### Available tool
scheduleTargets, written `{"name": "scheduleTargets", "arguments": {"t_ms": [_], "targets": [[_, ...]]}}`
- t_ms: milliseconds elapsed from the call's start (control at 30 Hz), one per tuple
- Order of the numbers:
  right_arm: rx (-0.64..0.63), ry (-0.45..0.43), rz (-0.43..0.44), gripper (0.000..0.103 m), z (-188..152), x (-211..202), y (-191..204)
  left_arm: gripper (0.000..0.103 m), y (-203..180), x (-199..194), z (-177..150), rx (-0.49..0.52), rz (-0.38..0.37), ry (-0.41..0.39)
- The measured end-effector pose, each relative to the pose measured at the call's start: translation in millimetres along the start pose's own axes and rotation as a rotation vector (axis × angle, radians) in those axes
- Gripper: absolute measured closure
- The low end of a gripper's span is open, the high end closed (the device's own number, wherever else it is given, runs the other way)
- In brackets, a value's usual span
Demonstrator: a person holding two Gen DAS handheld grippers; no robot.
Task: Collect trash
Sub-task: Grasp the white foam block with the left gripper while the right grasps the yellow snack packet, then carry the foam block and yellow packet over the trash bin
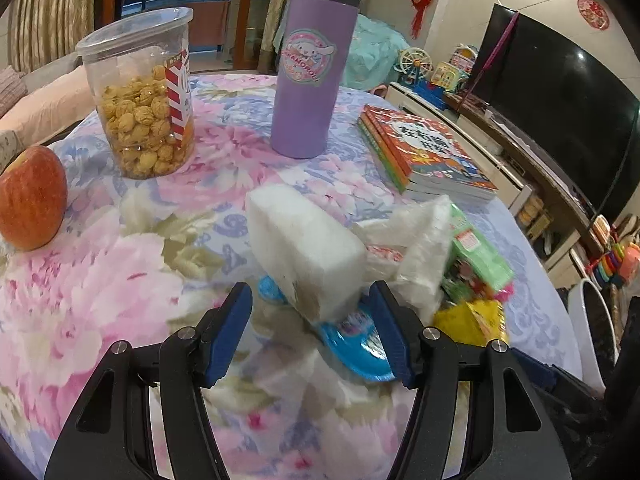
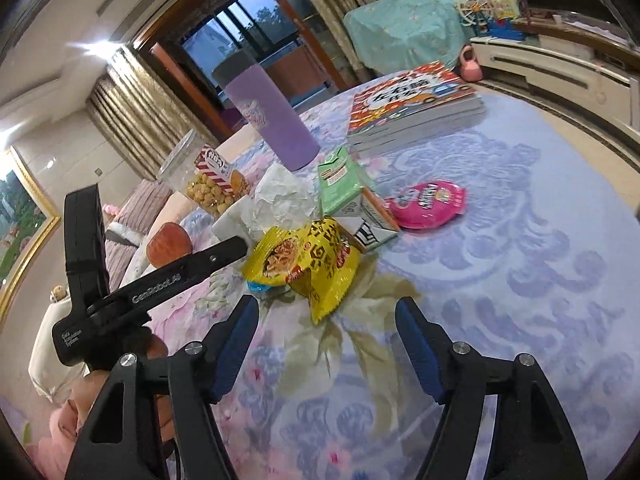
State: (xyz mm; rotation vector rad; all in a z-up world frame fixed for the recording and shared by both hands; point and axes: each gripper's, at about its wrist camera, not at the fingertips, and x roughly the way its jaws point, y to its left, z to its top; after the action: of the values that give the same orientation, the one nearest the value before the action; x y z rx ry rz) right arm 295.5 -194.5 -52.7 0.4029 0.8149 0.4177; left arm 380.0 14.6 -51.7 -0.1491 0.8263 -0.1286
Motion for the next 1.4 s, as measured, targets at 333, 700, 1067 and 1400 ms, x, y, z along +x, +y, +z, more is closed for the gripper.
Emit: {"name": "scheduleTargets", "arguments": {"t_ms": [333, 700, 1067, 1400], "targets": [[-0.014, 0.048, 0.006, 0.089, 4.4, 23.7, 6.0, 0.074, 5.9, -5.1, -9.5, 0.007, -0.004, -0.019], [-0.018, 0.006, 0.02, 0.099, -11.9, -6.5, 10.8, 0.074, 0.8, -64.3, -56.1, -0.01, -0.056, -0.032], [-0.002, -0.049, -0.003, 0.099, -33.0, -62.4, 1.7, 0.074, -43.0, -101.2, -90.1, 0.059, -0.144, -0.029], [0.049, -0.122, -0.071, 0.099, -44.5, -119.7, -31.5, 0.074, -98.1, -111.9, -111.3, 0.153, -0.219, -0.012]]}}
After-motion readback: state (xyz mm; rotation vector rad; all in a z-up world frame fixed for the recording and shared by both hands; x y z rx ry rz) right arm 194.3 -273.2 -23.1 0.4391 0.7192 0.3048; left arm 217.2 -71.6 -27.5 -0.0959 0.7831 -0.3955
